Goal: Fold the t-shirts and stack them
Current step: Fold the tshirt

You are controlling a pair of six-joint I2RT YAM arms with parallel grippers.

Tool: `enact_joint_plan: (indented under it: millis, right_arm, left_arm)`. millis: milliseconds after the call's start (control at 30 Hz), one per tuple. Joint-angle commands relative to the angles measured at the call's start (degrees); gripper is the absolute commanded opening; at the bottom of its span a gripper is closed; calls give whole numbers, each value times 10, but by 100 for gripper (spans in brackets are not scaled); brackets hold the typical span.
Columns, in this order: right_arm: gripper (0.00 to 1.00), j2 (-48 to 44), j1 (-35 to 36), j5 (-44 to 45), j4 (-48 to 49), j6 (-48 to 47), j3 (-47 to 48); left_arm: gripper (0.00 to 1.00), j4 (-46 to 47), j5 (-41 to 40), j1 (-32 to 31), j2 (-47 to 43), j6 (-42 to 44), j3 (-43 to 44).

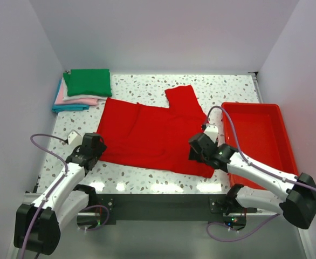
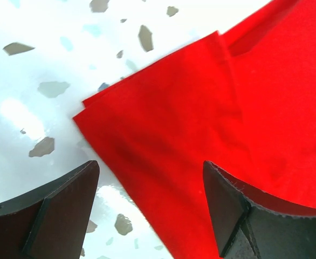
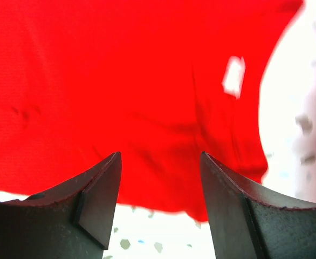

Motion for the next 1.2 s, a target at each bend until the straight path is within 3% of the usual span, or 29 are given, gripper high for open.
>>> enact_joint_plan:
  millis: [0,133,467,667,733,867,900,1000,1067,1167]
  right_arm:
    - [63,-50,19,3,-52,82,-38]
    - [63,-82,36,-21,-45,126,-89]
    - [67,-79,36,15,-121,244,-97]
    - [67,-54,36,3,-82,267,-117]
    - [66,-39,36,5,-75,273,-119]
    - [50,-29,36,27,-72,274,-119]
    - [33,-29,36,31,-74,274,-118]
    - [7,-40,34,42,-93,259,-105]
    - [0,-62,34,42,-124,240,-83]
    - [0,-115,34,45,-174,217,-58]
  left_arm:
    - [82,0,-8,14,11,-40,-11]
    - [79,12,-16,23,17,-54,-19]
    - [77,25,-32,44,66,-58,-20]
    - [73,46,-35,47,100,-65,-20]
    - [67,56,-33,47,117,-66,-20]
    - [48,73,-24,47,138,-64,-17]
    - [43,75,-24,47,141,-64,-17]
    - [19,70,-31,49,138,-59,-14]
    - [11,52,-40,49,128,-56,-4]
    - [0,23,-50,53,95,-46,9]
